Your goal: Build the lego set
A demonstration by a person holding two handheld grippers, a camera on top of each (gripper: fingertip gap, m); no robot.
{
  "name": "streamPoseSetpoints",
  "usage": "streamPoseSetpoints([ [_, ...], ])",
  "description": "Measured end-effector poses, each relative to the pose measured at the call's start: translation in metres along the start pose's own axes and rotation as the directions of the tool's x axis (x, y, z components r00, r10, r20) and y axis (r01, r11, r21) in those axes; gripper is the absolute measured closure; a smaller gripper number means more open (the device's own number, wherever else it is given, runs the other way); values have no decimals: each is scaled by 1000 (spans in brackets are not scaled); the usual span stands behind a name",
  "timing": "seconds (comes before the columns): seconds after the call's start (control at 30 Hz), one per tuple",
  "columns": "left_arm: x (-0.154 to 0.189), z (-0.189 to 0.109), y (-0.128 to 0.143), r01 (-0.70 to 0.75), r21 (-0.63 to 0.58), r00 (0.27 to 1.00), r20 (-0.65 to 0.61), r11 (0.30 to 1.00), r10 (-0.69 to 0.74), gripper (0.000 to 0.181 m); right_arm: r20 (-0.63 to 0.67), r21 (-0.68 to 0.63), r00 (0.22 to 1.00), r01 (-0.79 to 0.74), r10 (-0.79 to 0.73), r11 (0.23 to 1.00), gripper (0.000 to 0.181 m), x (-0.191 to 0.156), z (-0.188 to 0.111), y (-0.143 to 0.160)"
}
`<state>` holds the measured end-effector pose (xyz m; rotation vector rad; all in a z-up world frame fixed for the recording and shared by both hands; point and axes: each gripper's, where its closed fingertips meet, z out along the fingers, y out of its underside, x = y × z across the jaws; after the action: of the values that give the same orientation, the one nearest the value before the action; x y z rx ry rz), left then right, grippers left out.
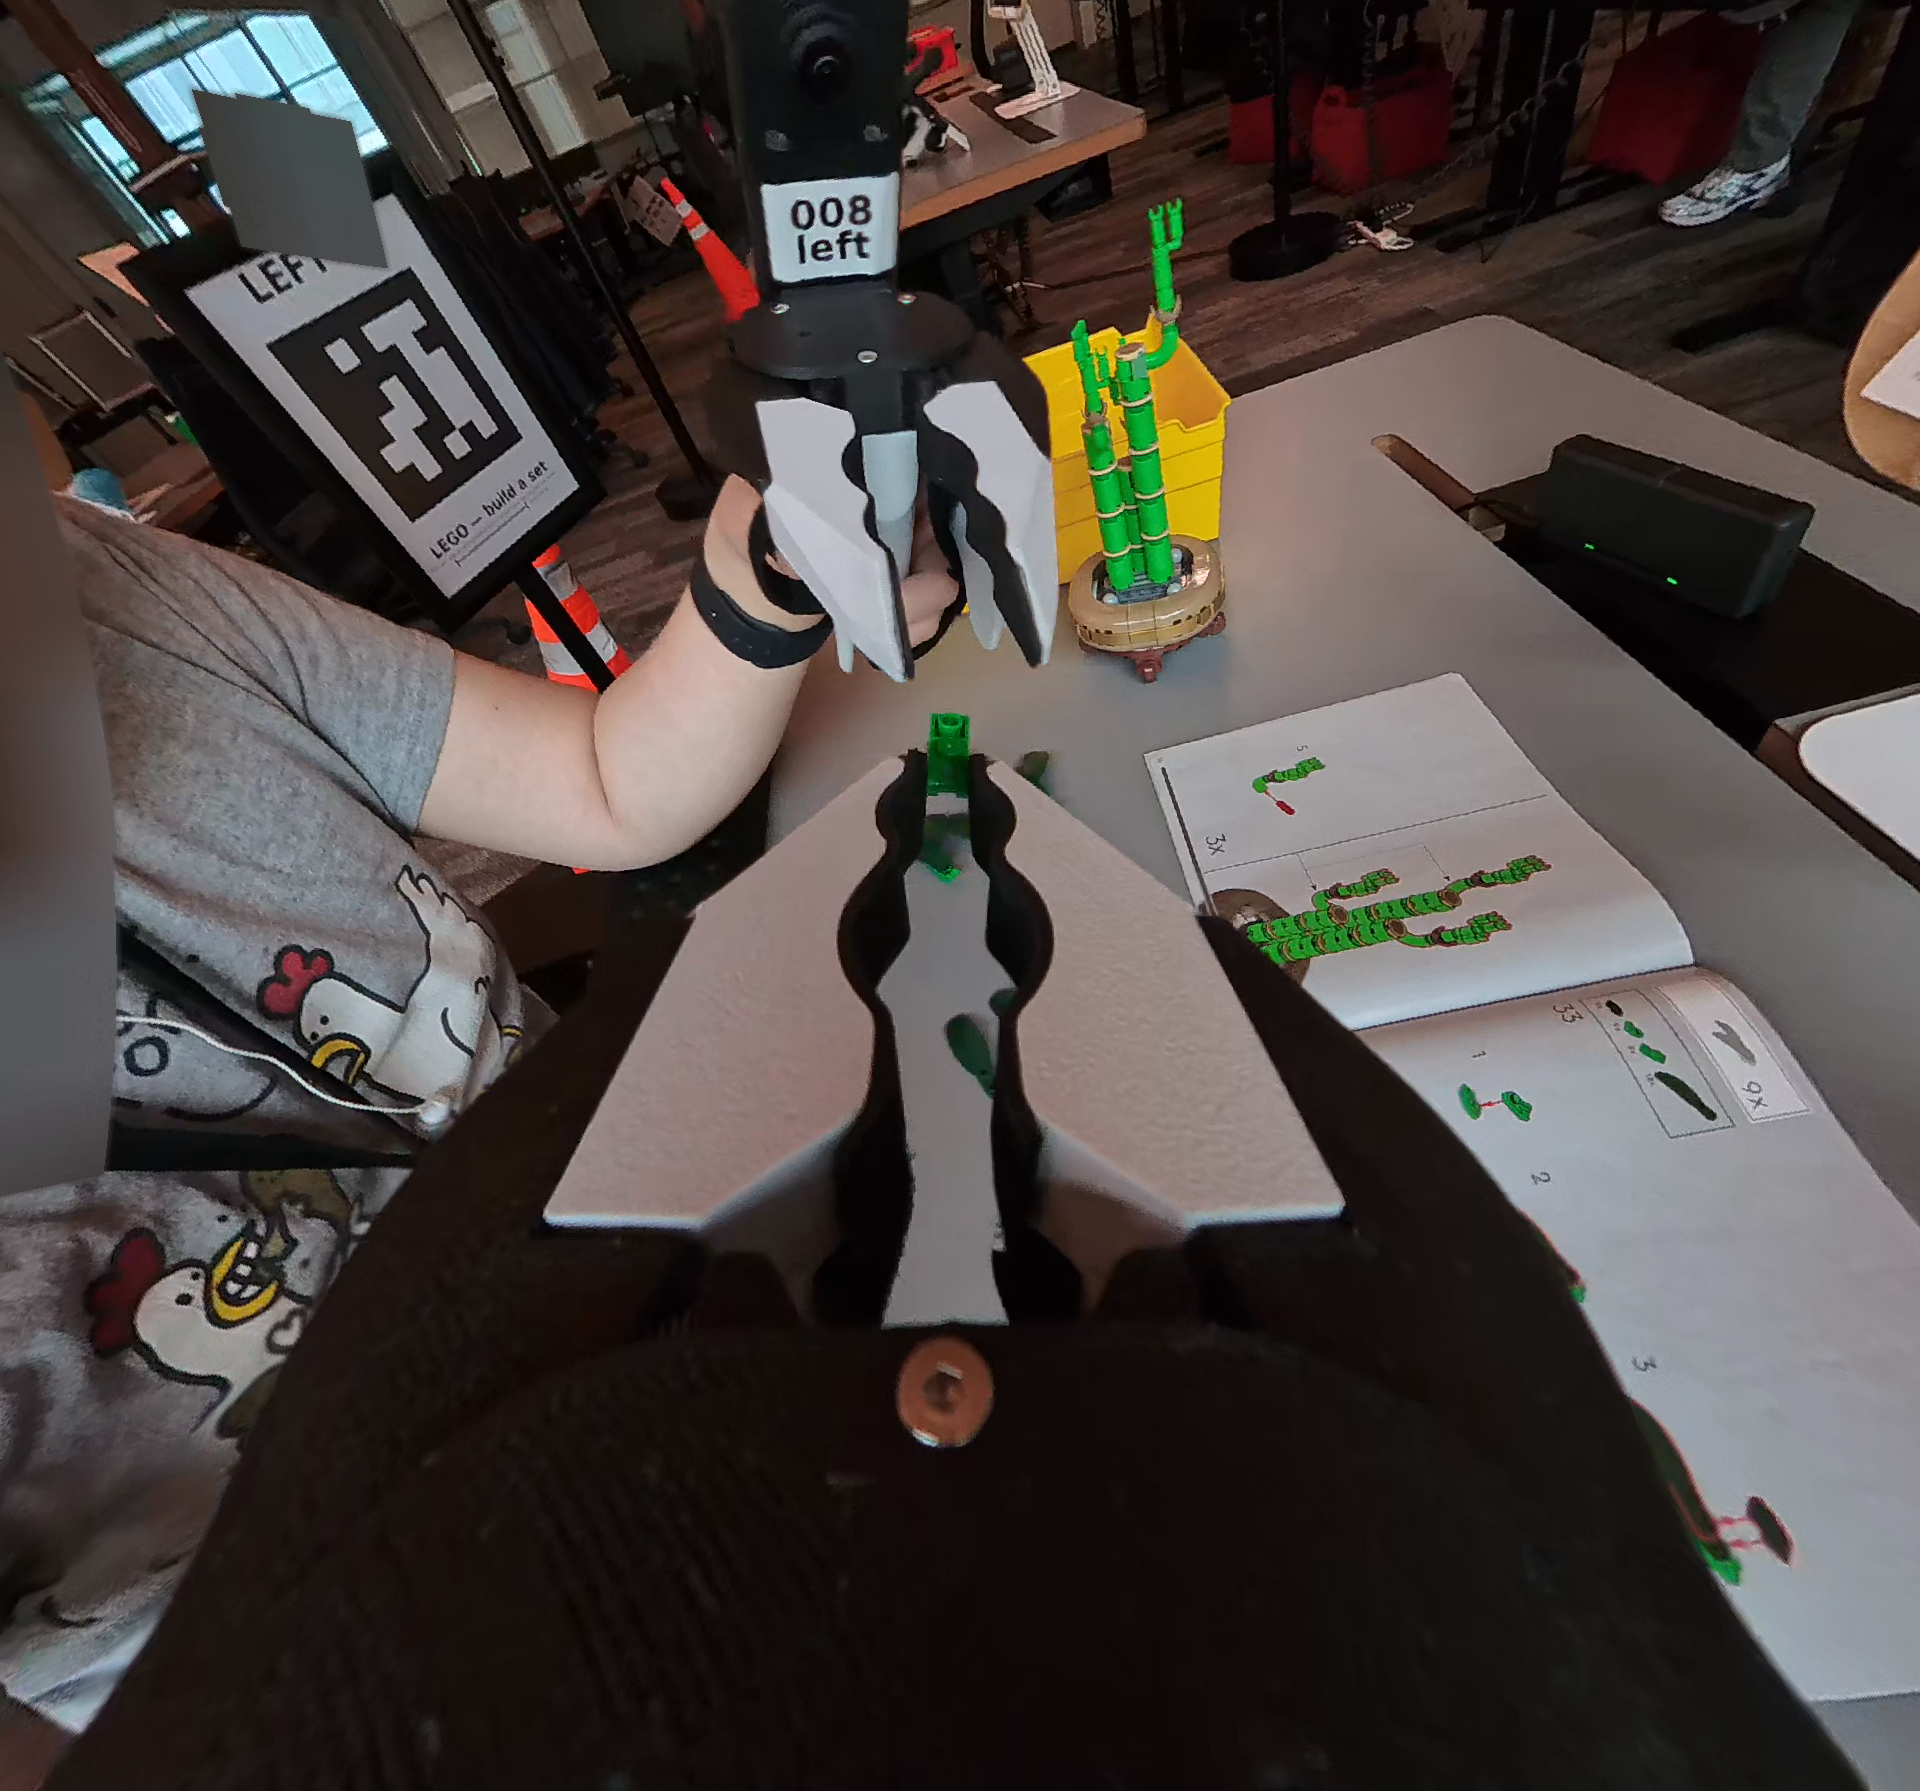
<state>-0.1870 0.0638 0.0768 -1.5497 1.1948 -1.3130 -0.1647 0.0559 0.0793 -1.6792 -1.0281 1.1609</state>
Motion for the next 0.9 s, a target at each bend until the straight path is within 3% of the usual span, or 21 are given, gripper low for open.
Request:
streamPoseSetpoints([
  [0.5,30,12,7,-160,-33,982,-107,987,156,165,-8,-57,946,323,-324,945,175,-20,9,4],
  [0.9,33,15,11,-262,-43,962,-90,964,257,175,13,-58,942,337,-337,940,175,-24,9,6],
])
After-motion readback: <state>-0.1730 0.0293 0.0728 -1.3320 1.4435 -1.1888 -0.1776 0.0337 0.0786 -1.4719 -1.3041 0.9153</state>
